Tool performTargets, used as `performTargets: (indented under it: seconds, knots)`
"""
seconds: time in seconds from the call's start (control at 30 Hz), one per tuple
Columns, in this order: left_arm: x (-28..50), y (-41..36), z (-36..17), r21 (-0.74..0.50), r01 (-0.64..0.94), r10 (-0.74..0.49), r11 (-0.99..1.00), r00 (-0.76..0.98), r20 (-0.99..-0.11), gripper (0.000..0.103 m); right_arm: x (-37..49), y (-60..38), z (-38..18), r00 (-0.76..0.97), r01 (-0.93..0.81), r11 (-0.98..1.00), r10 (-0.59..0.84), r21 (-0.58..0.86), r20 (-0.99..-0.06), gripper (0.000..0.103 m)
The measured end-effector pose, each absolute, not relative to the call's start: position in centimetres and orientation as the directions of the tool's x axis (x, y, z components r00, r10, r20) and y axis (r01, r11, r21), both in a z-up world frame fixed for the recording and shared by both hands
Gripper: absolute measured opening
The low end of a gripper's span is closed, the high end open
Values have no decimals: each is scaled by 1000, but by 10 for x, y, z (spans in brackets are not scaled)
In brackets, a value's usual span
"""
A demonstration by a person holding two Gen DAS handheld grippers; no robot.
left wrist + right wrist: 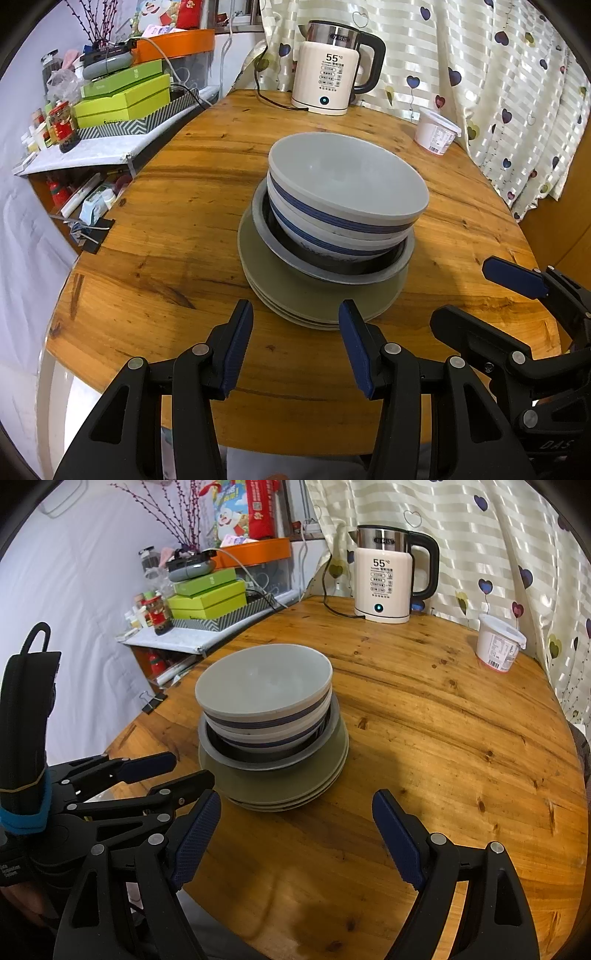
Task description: Organize plates and bowls
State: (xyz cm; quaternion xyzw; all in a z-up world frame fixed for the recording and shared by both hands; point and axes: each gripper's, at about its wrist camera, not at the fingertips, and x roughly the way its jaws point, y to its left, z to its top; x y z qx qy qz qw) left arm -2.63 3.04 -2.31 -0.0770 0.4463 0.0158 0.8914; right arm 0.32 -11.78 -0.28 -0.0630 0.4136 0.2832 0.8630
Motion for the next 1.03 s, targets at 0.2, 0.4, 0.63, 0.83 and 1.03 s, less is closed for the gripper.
performTargets:
  seconds: [0.2,0.4,0.63,0.83,1.03]
  knots:
    - [-25,29,-24,-122,-98,-40,988,598,-801,50,1,-115,-3,497,-540,832,437,127,-750,85]
    - [-24,28,-26,-122,-98,-40,988,593,-804,50,3,-114,-5,493,-538,832,439,133,-752,85]
    - [-24,27,-27,-122,-99,-41,988,589,-807,50,3,-114,-6,491,-537,832,439,135,-753,85]
    - [-25,28,-27,-125,-98,-43,987,591,-805,50,3,-114,-6,492,-536,833,439,136,-752,85]
    - [-25,28,-26,-132,-99,-48,986,594,-803,49,4,-115,-7,495,-535,833,444,140,-747,85]
